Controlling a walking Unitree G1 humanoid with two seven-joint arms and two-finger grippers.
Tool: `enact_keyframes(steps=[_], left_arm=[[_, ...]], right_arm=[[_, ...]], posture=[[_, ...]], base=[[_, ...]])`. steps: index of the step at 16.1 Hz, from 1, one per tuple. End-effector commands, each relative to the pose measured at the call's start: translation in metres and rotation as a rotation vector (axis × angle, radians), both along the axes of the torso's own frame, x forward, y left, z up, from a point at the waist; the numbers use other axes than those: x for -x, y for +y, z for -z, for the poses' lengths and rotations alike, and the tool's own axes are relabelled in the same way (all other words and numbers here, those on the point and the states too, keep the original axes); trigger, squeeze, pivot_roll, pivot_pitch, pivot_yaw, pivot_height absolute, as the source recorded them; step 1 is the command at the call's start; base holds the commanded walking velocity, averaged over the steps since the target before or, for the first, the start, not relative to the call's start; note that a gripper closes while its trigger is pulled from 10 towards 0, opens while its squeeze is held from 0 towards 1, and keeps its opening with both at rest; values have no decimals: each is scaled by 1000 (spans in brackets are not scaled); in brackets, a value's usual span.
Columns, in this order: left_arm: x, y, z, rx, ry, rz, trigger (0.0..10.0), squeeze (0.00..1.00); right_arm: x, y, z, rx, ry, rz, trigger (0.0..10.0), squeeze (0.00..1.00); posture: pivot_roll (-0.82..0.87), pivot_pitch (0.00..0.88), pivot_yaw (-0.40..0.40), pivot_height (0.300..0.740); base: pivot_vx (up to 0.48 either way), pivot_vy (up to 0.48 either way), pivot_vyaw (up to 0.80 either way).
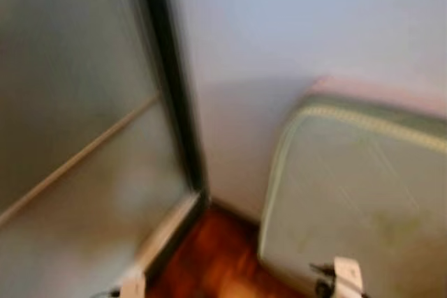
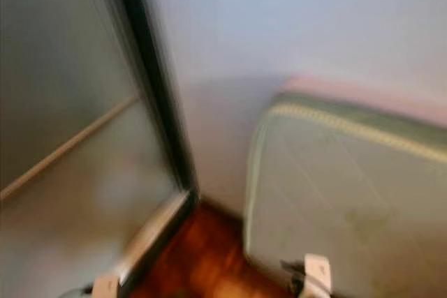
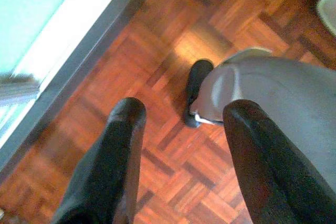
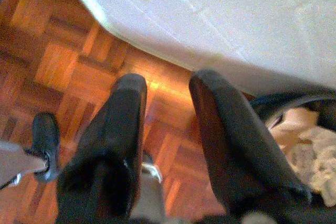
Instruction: Clean up the room
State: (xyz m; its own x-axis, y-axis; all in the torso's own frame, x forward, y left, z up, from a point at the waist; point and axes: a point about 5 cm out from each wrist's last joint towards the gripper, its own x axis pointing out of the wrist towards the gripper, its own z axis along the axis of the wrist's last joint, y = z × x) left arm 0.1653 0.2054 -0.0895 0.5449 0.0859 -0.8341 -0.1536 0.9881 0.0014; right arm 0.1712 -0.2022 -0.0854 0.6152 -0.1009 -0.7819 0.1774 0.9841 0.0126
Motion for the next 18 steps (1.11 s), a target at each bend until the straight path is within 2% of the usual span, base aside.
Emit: enact_keyframes(steps=[1,8,15,18], left_arm=[[95,63,9,-76,112,3,10000,0],[95,62,9,-74,110,3,10000,0],[88,65,7,-75,98,-4,10000,0],[91,69,6,-80,103,-26,10000,0]], right_arm=[[27,-29,6,-173,63,227,10000,0],[27,-30,6,-173,62,237,10000,0],[20,-27,5,-178,57,260,10000,0],[23,-22,7,-185,83,233,10000,0]], posture=[[58,0,-23,740],[63,0,-28,740],[86,0,-22,740],[75,0,-15,740]], base=[[-307,0,0],[-299,0,0],[0,0,0],[0,0,-800]])
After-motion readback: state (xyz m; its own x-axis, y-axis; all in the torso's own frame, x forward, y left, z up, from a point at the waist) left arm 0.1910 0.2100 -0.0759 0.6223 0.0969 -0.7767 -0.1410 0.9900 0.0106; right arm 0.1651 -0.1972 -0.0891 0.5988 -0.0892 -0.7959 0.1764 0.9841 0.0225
